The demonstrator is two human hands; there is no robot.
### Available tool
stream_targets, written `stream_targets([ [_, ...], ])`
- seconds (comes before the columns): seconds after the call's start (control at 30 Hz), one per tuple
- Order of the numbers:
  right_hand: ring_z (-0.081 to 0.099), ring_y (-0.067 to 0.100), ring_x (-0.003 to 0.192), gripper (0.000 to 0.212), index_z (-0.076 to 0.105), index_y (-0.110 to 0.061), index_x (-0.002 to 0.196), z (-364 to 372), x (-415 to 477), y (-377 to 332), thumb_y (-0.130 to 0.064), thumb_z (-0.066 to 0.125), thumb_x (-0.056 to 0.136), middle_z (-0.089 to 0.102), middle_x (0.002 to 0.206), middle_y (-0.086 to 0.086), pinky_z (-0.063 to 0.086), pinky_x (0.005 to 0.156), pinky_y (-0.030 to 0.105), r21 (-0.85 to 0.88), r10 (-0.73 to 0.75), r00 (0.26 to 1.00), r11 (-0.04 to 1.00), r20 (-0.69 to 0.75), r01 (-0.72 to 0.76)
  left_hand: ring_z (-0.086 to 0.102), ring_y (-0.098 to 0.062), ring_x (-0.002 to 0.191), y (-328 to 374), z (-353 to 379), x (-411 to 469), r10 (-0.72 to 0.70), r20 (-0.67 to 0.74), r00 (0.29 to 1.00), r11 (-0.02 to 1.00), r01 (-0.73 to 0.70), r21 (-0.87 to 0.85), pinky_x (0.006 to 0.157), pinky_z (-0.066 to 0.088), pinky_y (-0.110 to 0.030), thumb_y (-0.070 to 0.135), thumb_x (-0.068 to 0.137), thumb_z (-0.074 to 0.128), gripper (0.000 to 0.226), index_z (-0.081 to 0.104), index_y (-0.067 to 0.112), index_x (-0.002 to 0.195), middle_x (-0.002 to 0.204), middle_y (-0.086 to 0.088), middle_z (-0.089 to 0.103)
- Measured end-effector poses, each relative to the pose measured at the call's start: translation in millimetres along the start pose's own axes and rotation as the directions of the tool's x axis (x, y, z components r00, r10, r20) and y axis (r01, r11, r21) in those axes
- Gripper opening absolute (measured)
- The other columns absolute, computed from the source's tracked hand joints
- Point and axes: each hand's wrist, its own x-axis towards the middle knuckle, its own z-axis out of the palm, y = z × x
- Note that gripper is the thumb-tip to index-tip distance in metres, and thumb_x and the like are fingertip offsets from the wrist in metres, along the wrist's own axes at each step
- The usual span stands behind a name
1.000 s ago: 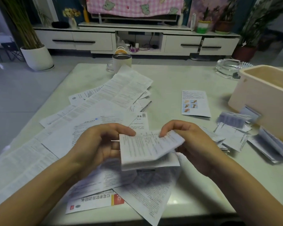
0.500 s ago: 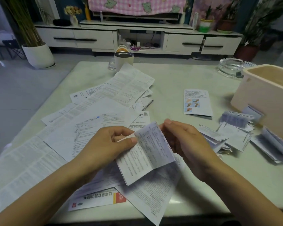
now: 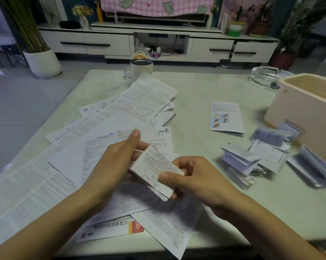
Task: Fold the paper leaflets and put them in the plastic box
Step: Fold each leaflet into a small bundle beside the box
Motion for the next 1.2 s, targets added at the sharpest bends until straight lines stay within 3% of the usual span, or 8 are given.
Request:
stream_targets([
  [0.1,0.055,0.009,0.045,0.016,0.057,-0.009,0.071,0,0,1,-0.006,0.069,0.081,0.060,0.055,-0.003,0.044,0.047,0.020,-0.054,-0.066,0.998,0.996,-0.010,0.066,0.062,-0.012,0.046,-1,5,-5,0.103,0.005,0.995,0.979,-0.102,0.175,0.044,0.047,-0.022,0.056,0.077,0.041,0.054,0.066,0.009,0.067,0.056,-0.001,0.067],
  [0.2,0.054,0.011,0.048,0.015,0.057,-0.007,0.074,4,-1,2,-0.010,0.066,0.085,0.059,0.057,-0.002,0.044,0.046,0.020,-0.066,-0.092,0.993,0.993,0.076,0.097,0.044,-0.005,0.042,-13,12,-5,0.278,-0.016,0.961,0.889,-0.251,0.383,0.043,0.035,-0.018,0.055,0.074,0.049,0.052,0.055,0.007,0.057,0.047,0.003,0.053],
  [0.47,0.037,0.008,0.033,0.034,0.059,-0.005,0.066,12,-4,-2,-0.038,0.055,0.077,0.043,0.045,0.006,0.030,0.037,0.015,-0.052,-0.272,0.960,0.962,-0.069,0.269,0.039,-0.005,0.047,-19,17,-4,0.506,-0.054,0.861,0.830,-0.469,0.301,0.047,0.030,-0.011,0.042,0.086,0.054,0.042,0.044,0.021,0.051,0.048,0.002,0.043],
  [0.57,0.042,0.008,0.040,0.035,0.061,0.004,0.077,11,-7,0,-0.030,0.056,0.085,0.046,0.054,0.014,0.036,0.042,0.016,-0.037,-0.269,0.961,0.963,-0.063,0.267,0.042,-0.004,0.049,-21,15,-4,0.530,-0.067,0.845,0.815,-0.487,0.313,0.049,0.031,-0.010,0.042,0.088,0.052,0.039,0.045,0.026,0.053,0.052,0.003,0.047],
  [0.73,0.048,0.007,0.041,0.019,0.063,-0.006,0.071,1,-16,4,-0.011,0.058,0.088,0.052,0.045,0.000,0.041,0.043,0.017,-0.114,-0.248,0.961,0.965,-0.120,0.234,0.042,-0.006,0.045,-18,18,-3,0.476,-0.003,0.879,0.849,-0.459,0.263,0.045,0.033,-0.013,0.048,0.086,0.059,0.047,0.055,0.010,0.058,0.053,-0.007,0.050],
  [0.87,0.047,0.006,0.037,0.020,0.066,-0.008,0.064,-24,-31,-11,-0.006,0.063,0.083,0.053,0.044,0.004,0.039,0.039,0.016,-0.226,-0.364,0.880,0.926,-0.307,0.304,0.042,-0.005,0.037,-3,28,-5,0.427,0.075,0.901,0.885,-0.433,0.168,0.043,0.033,-0.012,0.043,0.075,0.055,0.027,0.066,0.019,0.070,0.045,-0.001,0.059],
  [1.07,0.044,0.004,0.038,0.022,0.065,-0.015,0.066,-60,-57,-17,-0.006,0.059,0.085,0.057,0.048,0.002,0.038,0.041,0.014,-0.376,-0.461,0.775,0.873,-0.431,0.310,0.052,-0.013,0.039,5,59,-10,0.415,0.264,0.871,0.875,-0.462,0.148,0.044,0.043,-0.017,0.016,0.089,0.060,0.006,0.064,0.019,0.086,0.070,0.003,0.070],
  [1.2,0.038,0.002,0.034,0.026,0.057,-0.012,0.068,-122,-75,-13,-0.009,0.051,0.093,0.047,0.038,-0.007,0.033,0.039,0.010,-0.250,-0.368,0.553,0.927,-0.747,0.279,0.056,-0.011,0.043,6,67,-8,0.412,0.286,0.865,0.850,-0.478,0.222,0.050,0.045,-0.014,0.010,0.089,0.058,0.014,0.062,0.024,0.086,0.078,0.015,0.069],
])
